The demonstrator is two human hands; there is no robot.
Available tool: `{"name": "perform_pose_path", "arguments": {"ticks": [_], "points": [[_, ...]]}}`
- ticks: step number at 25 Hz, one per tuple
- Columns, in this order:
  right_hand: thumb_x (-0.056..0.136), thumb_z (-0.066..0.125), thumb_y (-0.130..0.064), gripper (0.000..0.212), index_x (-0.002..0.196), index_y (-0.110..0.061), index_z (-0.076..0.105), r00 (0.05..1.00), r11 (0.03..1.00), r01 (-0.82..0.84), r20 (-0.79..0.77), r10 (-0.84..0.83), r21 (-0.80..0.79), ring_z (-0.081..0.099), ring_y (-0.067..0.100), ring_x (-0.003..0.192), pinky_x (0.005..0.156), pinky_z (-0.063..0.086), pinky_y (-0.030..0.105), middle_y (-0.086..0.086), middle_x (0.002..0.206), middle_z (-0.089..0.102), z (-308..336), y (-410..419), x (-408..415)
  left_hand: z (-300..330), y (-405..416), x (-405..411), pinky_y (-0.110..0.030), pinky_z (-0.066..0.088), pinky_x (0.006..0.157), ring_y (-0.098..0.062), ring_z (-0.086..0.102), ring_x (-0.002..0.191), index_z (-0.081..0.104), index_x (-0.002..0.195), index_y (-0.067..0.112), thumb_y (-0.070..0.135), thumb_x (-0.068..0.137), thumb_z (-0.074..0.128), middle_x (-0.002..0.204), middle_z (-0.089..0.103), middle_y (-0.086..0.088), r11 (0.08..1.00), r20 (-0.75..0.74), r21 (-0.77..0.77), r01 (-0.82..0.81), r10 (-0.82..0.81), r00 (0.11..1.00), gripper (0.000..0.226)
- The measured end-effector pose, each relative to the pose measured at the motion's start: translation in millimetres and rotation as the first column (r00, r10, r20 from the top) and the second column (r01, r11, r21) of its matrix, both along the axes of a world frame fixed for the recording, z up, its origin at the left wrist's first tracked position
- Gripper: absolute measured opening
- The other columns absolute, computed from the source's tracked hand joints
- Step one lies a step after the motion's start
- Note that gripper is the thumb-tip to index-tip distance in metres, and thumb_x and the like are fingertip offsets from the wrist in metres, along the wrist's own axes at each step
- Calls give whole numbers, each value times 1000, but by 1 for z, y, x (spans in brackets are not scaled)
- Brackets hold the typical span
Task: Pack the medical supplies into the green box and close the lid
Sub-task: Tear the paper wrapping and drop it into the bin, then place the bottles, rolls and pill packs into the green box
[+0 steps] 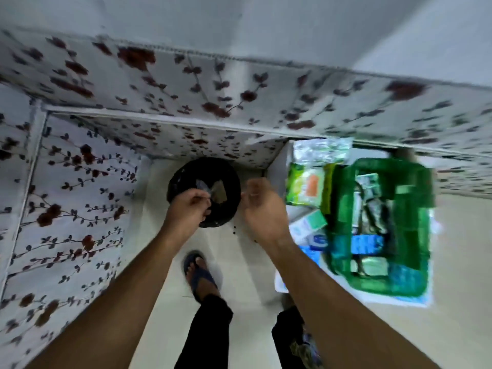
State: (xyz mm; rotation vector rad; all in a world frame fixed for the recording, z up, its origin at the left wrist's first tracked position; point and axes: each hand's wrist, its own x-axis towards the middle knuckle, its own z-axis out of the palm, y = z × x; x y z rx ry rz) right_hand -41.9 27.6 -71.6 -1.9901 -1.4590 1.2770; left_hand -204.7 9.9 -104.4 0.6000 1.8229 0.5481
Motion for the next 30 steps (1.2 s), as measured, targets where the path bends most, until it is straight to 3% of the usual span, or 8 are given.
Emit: {"name": "perform_pose_path", "arguments": {"ticks": [3, 6, 9, 13, 17, 23, 27, 30], "points": [[90, 56, -24, 23, 112, -20, 61, 998, 994, -3, -65, 10, 107, 69, 19, 93, 78, 54, 34, -1, 104, 71, 67, -12, 66, 57, -4, 60, -29, 55, 72, -17, 65, 76, 65, 93, 16, 5, 93, 57, 92, 68, -12, 996, 0, 39, 79, -79, 997, 13], [93, 57, -22, 17, 109, -23, 62, 992, 984, 15, -124, 8, 178, 67, 1, 81, 71, 54, 23, -14, 97, 69, 116, -19, 139, 84, -5, 113, -31, 52, 77, -17, 63, 75, 66, 88, 22, 5, 86, 65, 81, 67, -5, 971, -97, 114, 211, -200, 975, 17], [94, 59, -17, 14, 102, -26, 65, 978, 958, 186, -132, -160, 219, 67, 1, 78, 65, 53, 19, -16, 93, 71, 131, -15, 227, 82, -16, 165, -28, 51, 81, -13, 63, 85, 66, 99, 22, 14, 76, 75, 93, 66, 2, 894, -267, 124, 430, -387, 882, 26], [91, 59, -17, 13, 101, -20, 67, 922, 916, 351, 99, -374, 195, 68, 17, 84, 69, 47, 25, -8, 88, 70, 87, -10, 313, 55, -29, 185, -34, 53, 85, -22, 64, 101, 63, 115, 21, 20, 69, 74, 111, 63, -3, 782, -483, 73, 619, -516, 708, 48], [85, 61, -24, 15, 99, -24, 66, 874, 943, 332, 370, -314, 18, 66, 27, 89, 73, 45, 30, -2, 96, 70, 35, -24, 352, 36, -30, 187, -34, 52, 72, -29, 65, 93, 63, 109, 22, 23, 67, 71, 100, 65, -5, 701, -565, 36, 712, -574, 593, 43], [76, 75, -35, 40, 111, -22, 62, 876, 966, 255, 433, -211, -45, 61, 31, 102, 83, 52, 41, 8, 110, 59, 7, -26, 362, 52, -33, 190, -29, 47, 64, -19, 65, 85, 64, 105, 28, 24, 69, 74, 99, 69, 4, 757, -581, 83, 648, -491, 649, 37], [81, 72, -30, 33, 112, -21, 64, 867, 975, 222, 454, -203, 10, 60, 35, 102, 80, 50, 39, 12, 108, 60, 5, -25, 364, 77, -37, 189, -31, 55, 67, -9, 67, 80, 66, 103, 25, 21, 69, 78, 98, 73, 7, 804, -539, 127, 581, -436, 721, 36], [85, 68, -28, 24, 108, -23, 68, 864, 980, 200, 473, -174, -5, 60, 36, 100, 77, 50, 38, 13, 105, 60, 6, -21, 367, 107, -28, 200, -15, 52, 59, 1, 68, 72, 66, 92, 19, 17, 68, 82, 87, 75, 9, 840, -500, 233, 491, -329, 801, 29]]}}
